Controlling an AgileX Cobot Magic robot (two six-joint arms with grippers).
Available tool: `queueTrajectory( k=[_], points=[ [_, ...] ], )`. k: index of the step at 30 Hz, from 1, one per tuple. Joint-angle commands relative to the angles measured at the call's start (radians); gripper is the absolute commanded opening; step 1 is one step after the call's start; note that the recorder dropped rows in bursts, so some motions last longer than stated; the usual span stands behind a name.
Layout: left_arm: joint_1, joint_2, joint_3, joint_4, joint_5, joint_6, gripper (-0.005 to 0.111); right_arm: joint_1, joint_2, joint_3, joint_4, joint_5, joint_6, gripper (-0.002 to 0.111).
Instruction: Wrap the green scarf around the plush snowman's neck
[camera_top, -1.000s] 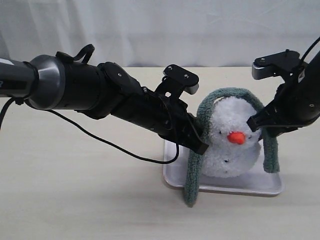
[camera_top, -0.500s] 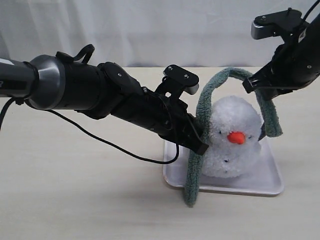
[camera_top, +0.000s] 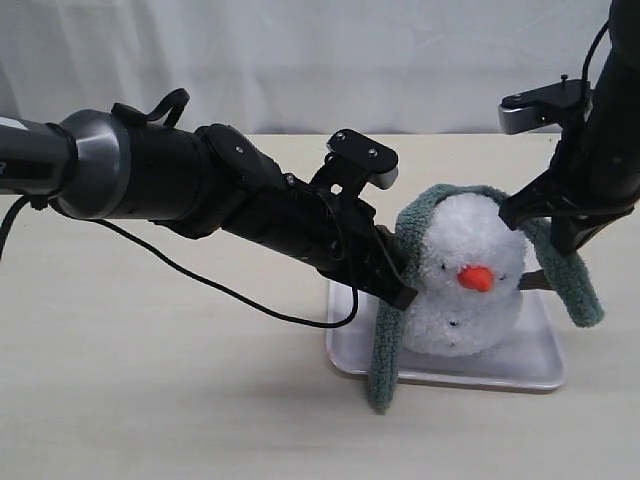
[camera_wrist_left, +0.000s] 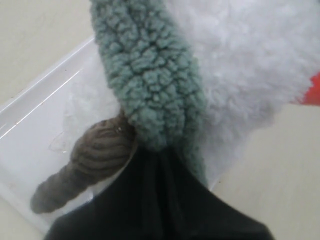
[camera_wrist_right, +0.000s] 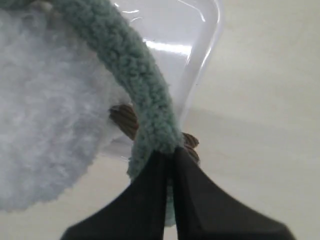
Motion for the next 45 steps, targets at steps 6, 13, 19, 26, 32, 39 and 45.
queueTrajectory(
  k=[6, 13, 19, 26, 32, 39, 45],
  points=[
    [-0.003, 0.001, 0.000, -0.006, 0.002, 0.008, 0.000, -0.002, -0.072, 0.001, 0.201, 0.017, -0.125, 0.004],
    [-0.003, 0.001, 0.000, -0.013, 0.005, 0.008, 0.000, -0.002, -0.070, 0.130, 0.140, 0.017, -0.094, 0.004],
    [-0.003, 0.001, 0.000, -0.014, 0.008, 0.008, 0.000, -0.002, -0.070, 0.206, 0.136, 0.001, -0.068, 0.004],
    [-0.003, 0.001, 0.000, -0.014, 0.011, 0.008, 0.000, -0.002, -0.072, 0.260, 0.138, -0.093, -0.075, 0.004],
    [-0.003, 0.001, 0.000, -0.014, 0.015, 0.018, 0.000, -0.002, -0.110, 0.260, 0.136, -0.190, -0.079, 0.009],
    [-0.003, 0.001, 0.000, -0.014, 0.015, 0.023, 0.000, -0.005, -0.134, 0.285, 0.109, -0.224, -0.070, 0.047],
    [-0.003, 0.001, 0.000, -0.012, 0.015, 0.025, 0.000, -0.005, -0.112, 0.367, 0.109, -0.394, -0.078, 0.041]
  ],
)
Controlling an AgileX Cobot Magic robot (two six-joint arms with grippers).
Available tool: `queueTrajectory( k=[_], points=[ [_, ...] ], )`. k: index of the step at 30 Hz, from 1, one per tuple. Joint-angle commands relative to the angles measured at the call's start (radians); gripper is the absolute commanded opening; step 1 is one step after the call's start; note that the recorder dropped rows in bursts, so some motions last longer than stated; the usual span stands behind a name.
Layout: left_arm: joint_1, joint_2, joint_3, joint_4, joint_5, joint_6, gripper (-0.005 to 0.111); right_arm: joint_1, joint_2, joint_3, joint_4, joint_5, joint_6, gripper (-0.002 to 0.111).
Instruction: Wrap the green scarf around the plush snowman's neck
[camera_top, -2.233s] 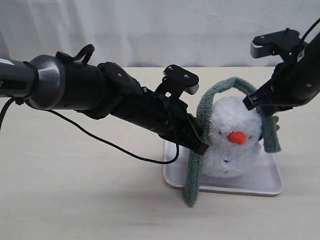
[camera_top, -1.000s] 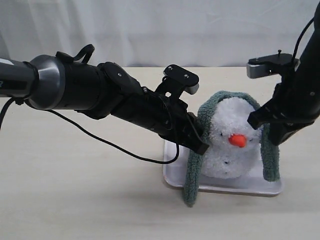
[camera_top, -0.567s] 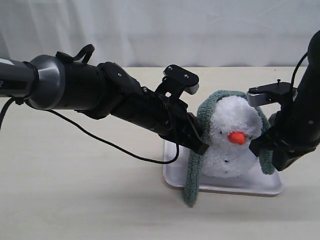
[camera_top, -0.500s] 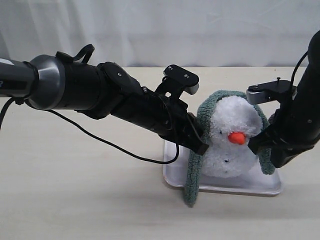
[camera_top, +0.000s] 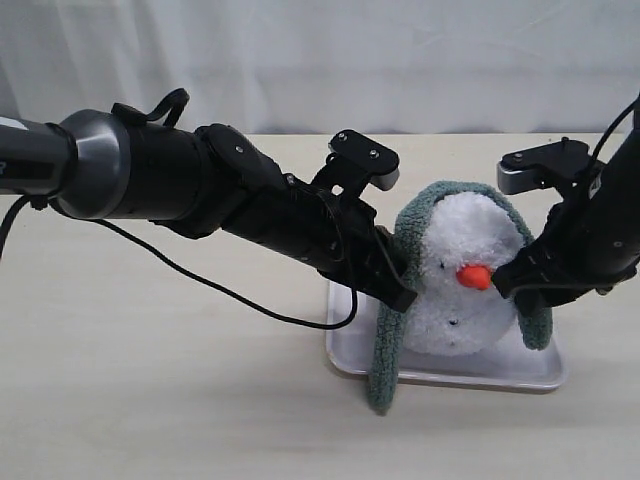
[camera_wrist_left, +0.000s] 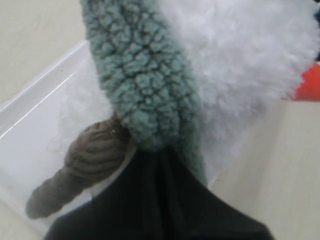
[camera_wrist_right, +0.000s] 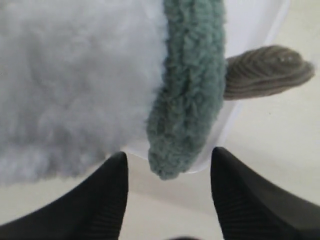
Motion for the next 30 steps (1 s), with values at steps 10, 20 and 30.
queueTrajectory(
  k=[10, 20, 30],
  points=[
    [-0.003, 0.001, 0.000, -0.008, 0.006, 0.006, 0.000, -0.002, 0.011, 0.079, 0.089, -0.023, -0.109, 0.004],
    [-0.003, 0.001, 0.000, -0.009, 0.007, 0.006, 0.000, -0.002, 0.005, 0.097, 0.156, 0.032, -0.146, 0.004],
    [-0.003, 0.001, 0.000, 0.017, 0.057, 0.006, 0.000, -0.002, -0.159, 0.050, 0.156, -0.026, -0.149, 0.004]
  ],
)
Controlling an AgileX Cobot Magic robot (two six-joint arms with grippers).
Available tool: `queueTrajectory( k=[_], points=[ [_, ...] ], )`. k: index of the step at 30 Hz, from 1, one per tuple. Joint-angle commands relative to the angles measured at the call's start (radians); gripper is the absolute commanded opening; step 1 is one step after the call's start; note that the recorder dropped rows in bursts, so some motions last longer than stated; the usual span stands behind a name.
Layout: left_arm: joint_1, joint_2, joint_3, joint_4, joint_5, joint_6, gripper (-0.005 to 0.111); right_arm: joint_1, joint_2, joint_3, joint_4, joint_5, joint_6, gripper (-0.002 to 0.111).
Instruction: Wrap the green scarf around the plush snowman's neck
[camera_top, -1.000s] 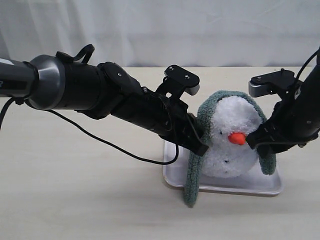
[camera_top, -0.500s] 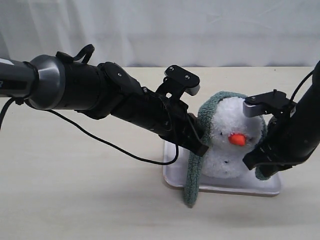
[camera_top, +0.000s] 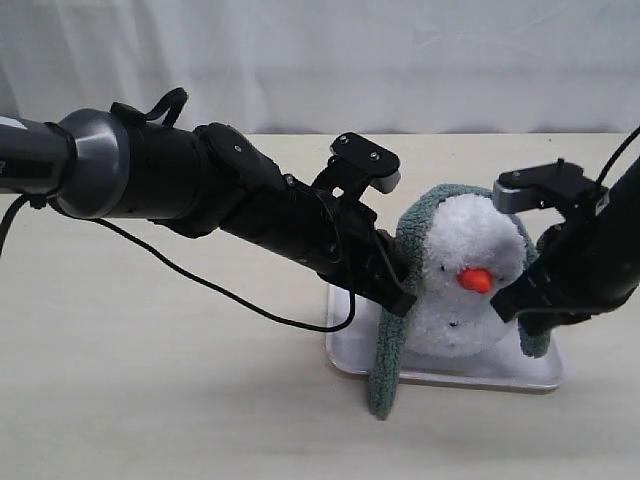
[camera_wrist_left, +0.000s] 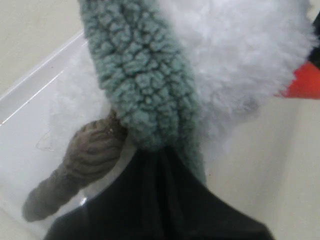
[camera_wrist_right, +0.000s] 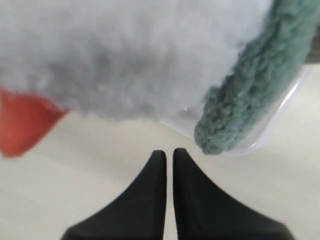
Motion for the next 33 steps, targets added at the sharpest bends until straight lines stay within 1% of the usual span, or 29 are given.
queueTrajectory(
  k=[1, 6, 14, 16, 18, 23, 28, 31, 33],
  points=[
    [-0.003, 0.001, 0.000, 0.017, 0.022, 0.002, 0.000, -0.002, -0.116, -0.020, 0.005, -0.086, -0.015, 0.004],
    [-0.003, 0.001, 0.000, 0.035, 0.029, 0.002, 0.000, -0.002, -0.180, -0.013, 0.067, -0.207, -0.032, 0.004],
    [-0.003, 0.001, 0.000, 0.044, 0.055, 0.002, 0.000, -0.002, -0.181, -0.003, 0.355, -0.341, -0.317, 0.004],
    [-0.003, 0.001, 0.000, 0.044, 0.069, -0.001, 0.000, -0.002, -0.177, -0.003, 0.388, -0.377, -0.336, 0.004],
    [-0.003, 0.001, 0.000, 0.044, 0.083, -0.001, 0.000, -0.002, -0.169, -0.003, 0.390, -0.383, -0.336, 0.004],
    [-0.003, 0.001, 0.000, 0.037, 0.085, -0.001, 0.000, -0.002, -0.128, 0.001, 0.372, -0.320, -0.334, 0.004],
    [-0.003, 0.001, 0.000, 0.032, 0.085, -0.001, 0.000, -0.002, -0.108, 0.042, 0.363, -0.406, -0.316, 0.004],
    [-0.003, 0.001, 0.000, 0.032, 0.083, -0.001, 0.000, -0.002, -0.108, 0.049, 0.363, -0.408, -0.311, 0.004],
    [-0.003, 0.001, -0.002, 0.032, 0.059, -0.001, 0.000, -0.002, -0.108, 0.051, 0.349, -0.406, -0.306, 0.004]
  ],
)
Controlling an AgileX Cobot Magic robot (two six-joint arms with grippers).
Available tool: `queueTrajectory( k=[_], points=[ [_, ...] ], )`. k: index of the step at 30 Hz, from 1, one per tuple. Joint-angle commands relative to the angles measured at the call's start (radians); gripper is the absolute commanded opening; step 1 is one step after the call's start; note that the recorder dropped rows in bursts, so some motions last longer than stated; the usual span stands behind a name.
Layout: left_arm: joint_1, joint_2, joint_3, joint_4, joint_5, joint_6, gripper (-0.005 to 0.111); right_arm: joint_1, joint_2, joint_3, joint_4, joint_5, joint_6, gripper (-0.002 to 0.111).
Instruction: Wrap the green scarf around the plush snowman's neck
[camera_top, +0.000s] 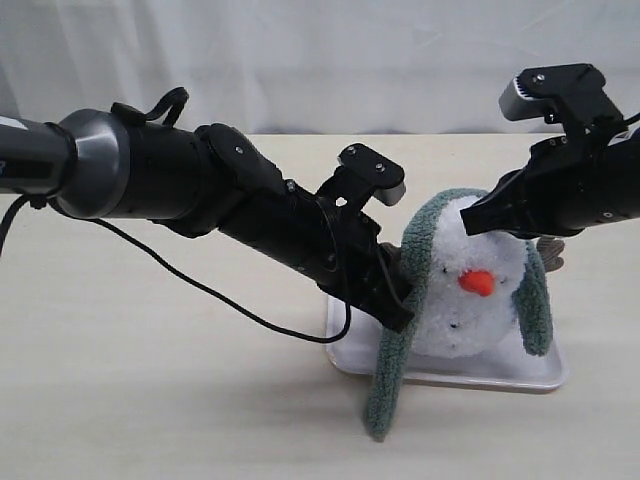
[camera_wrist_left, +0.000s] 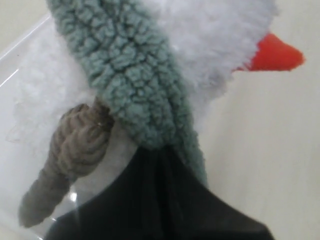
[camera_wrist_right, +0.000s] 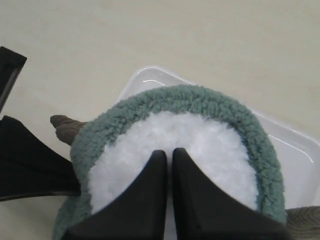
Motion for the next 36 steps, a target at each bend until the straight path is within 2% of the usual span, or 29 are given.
queueTrajectory(
  k=[1, 5, 8, 9, 10, 11, 12, 14, 16, 21, 24, 25, 26, 27, 30, 31, 36],
  points=[
    [-0.003, 0.001, -0.002, -0.009, -0.033, -0.001, 0.000, -0.002, 0.002, 0.017, -0.024, -0.011, 0.009, 0.004],
    [-0.001, 0.001, -0.018, -0.035, -0.074, -0.001, 0.000, -0.002, 0.002, 0.028, -0.024, 0.015, 0.009, 0.004],
    [-0.001, 0.001, -0.061, -0.079, -0.029, 0.007, 0.001, -0.002, 0.002, 0.028, -0.024, 0.024, 0.009, 0.004],
    [-0.001, 0.001, -0.065, -0.074, -0.003, 0.018, 0.005, -0.002, 0.002, 0.028, -0.024, 0.024, 0.009, 0.004],
    [-0.001, 0.001, -0.065, -0.071, 0.032, 0.031, 0.016, -0.002, 0.002, 0.028, -0.024, 0.022, 0.009, 0.004],
    [-0.001, 0.001, -0.065, -0.062, 0.045, 0.031, 0.022, -0.002, 0.002, 0.028, -0.024, 0.020, 0.009, 0.004],
    [-0.001, 0.001, -0.065, -0.028, 0.062, 0.017, 0.036, -0.002, 0.002, 0.028, -0.024, 0.015, 0.009, 0.004],
    [0.001, 0.001, -0.065, -0.023, 0.067, 0.006, 0.047, -0.002, 0.002, 0.028, -0.024, 0.018, 0.009, 0.004],
    [0.011, -0.018, -0.065, 0.004, 0.067, -0.016, 0.050, -0.002, 0.002, 0.028, -0.029, 0.027, 0.009, 0.004],
    [0.080, -0.126, -0.065, 0.093, 0.086, -0.081, 0.048, -0.002, 0.002, 0.028, -0.029, 0.027, 0.009, 0.004],
    [0.087, -0.155, -0.065, 0.092, 0.023, -0.013, 0.033, -0.002, 0.002, 0.028, -0.029, 0.025, 0.009, 0.004],
    [0.076, -0.155, -0.065, 0.062, -0.043, 0.085, 0.021, -0.002, 0.002, 0.028, -0.029, 0.025, 0.009, 0.004],
    [0.070, -0.149, -0.065, 0.053, -0.066, 0.138, 0.016, -0.002, 0.002, 0.028, -0.029, 0.025, 0.009, 0.004],
    [0.050, -0.142, -0.065, 0.053, -0.103, 0.275, 0.002, -0.002, 0.002, 0.028, -0.029, 0.025, 0.009, 0.004],
    [0.015, -0.131, -0.065, 0.027, -0.114, 0.488, 0.000, -0.002, 0.002, 0.028, -0.029, 0.023, 0.009, 0.004],
    [-0.002, -0.125, -0.065, -0.033, -0.111, 0.579, 0.000, -0.002, 0.002, 0.028, -0.029, 0.023, 0.009, 0.004],
    [-0.013, -0.093, -0.065, -0.211, -0.062, 0.795, 0.000, -0.002, 0.002, 0.028, -0.029, 0.023, 0.009, 0.004]
  ],
)
